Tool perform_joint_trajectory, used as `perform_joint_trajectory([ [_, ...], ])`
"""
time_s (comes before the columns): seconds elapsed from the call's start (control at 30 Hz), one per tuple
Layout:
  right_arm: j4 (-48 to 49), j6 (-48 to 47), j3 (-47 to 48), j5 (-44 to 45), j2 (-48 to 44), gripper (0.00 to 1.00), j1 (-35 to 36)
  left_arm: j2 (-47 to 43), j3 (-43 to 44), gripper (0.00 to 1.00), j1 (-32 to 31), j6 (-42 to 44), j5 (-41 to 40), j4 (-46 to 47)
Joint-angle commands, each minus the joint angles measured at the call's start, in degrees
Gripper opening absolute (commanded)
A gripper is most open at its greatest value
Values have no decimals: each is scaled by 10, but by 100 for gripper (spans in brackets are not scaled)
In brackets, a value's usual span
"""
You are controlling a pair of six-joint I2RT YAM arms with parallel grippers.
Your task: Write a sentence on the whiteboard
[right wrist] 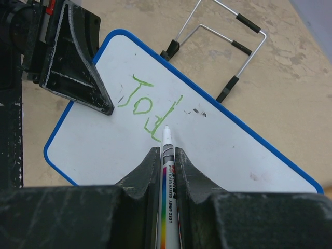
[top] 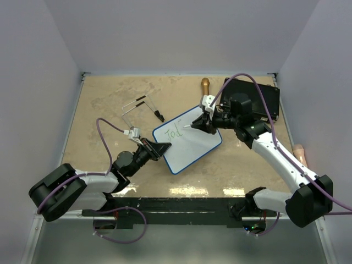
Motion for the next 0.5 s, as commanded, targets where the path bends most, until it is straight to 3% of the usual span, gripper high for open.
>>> perform_joint_trajectory([
  [0.0, 32, -3, -5, -9, -21, 0, -2, -22, 10, 0, 3, -16, 1, 355],
  [0.47, 36, -2, -8, -11, -23, 0, -3, -22, 8, 0, 5, -17, 2, 356],
])
